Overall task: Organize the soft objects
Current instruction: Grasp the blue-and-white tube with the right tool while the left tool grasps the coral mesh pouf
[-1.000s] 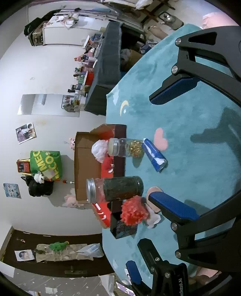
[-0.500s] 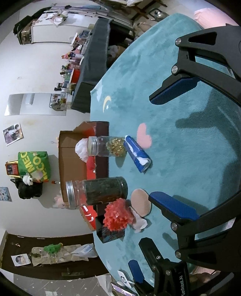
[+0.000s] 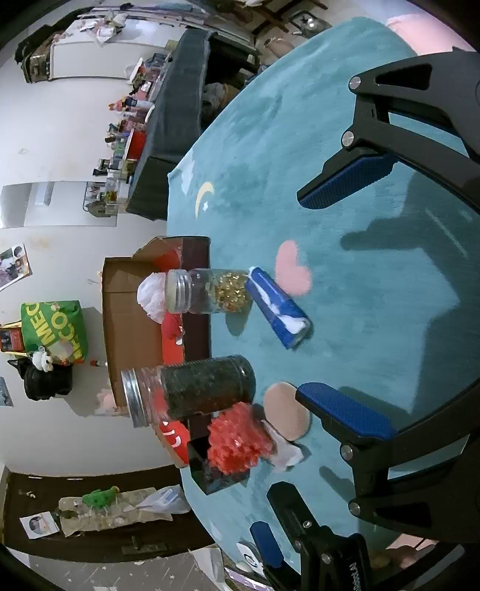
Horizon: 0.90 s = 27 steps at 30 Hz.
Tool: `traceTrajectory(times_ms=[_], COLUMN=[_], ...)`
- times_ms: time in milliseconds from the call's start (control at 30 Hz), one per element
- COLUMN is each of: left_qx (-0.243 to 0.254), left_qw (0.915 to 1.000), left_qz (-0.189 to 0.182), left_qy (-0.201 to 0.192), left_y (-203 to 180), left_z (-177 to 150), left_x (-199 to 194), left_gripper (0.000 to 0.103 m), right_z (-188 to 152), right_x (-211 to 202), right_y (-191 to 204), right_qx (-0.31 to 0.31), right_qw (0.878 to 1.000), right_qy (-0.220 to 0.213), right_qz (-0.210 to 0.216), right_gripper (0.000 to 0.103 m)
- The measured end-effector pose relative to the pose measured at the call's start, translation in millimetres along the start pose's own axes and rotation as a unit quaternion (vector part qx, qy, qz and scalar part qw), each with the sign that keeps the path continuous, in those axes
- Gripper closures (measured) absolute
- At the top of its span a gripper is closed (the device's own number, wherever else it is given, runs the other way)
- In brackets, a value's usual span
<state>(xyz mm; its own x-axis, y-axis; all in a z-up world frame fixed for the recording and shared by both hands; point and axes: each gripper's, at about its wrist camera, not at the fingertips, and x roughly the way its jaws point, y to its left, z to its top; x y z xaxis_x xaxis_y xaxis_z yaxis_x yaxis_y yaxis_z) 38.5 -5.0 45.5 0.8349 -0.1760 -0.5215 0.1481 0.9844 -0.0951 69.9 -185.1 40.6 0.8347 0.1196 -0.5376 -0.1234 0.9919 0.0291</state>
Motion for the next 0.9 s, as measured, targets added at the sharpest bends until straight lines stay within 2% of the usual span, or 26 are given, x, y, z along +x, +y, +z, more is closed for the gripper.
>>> traceTrajectory(times_ms=[267,433,633,667,700,733,800,833,900], left_qx=[0.008,0.013,0.016,0.018,0.02,0.021,0.019,0.016,0.019], left_qw=[0.9998,0.9994,0.9987,0.9986,0.9983,0.9979,0.9963,0.9955,0.9953], left_qz=[-0.007,-0.014,-0.022,-0.022,-0.024,-0.026,-0.045,-0.051,-0.058], left_qy=[0.015,0.031,0.042,0.044,0.049,0.054,0.071,0.078,0.076], left_y=[0,-1,-1,-2,-2,-3,-1,-1,0], left_z=[21,34,40,40,40,39,38,37,35], left_x=[19,32,44,46,48,51,57,59,56], left_gripper=[0.0,0.0,0.002,0.008,0.013,0.023,0.042,0.05,0.054], right_z=[19,32,36,35,35,34,31,31,29], right_x=[26,48,68,71,74,77,83,80,76], right_y=[-6,-6,-1,-1,0,0,-1,0,0], right_qx=[0.006,-0.005,-0.015,-0.015,-0.014,-0.012,-0.007,-0.011,-0.006], right_qw=[0.999,0.997,0.992,0.992,0.99,0.989,0.986,0.987,0.986], right_qy=[0.038,0.078,0.121,0.126,0.134,0.143,0.157,0.15,0.148], right_qz=[0.007,0.006,0.024,0.026,0.03,0.038,0.051,0.054,0.073], right_gripper=[0.007,0.007,0.008,0.009,0.017,0.03,0.04,0.052,0.058])
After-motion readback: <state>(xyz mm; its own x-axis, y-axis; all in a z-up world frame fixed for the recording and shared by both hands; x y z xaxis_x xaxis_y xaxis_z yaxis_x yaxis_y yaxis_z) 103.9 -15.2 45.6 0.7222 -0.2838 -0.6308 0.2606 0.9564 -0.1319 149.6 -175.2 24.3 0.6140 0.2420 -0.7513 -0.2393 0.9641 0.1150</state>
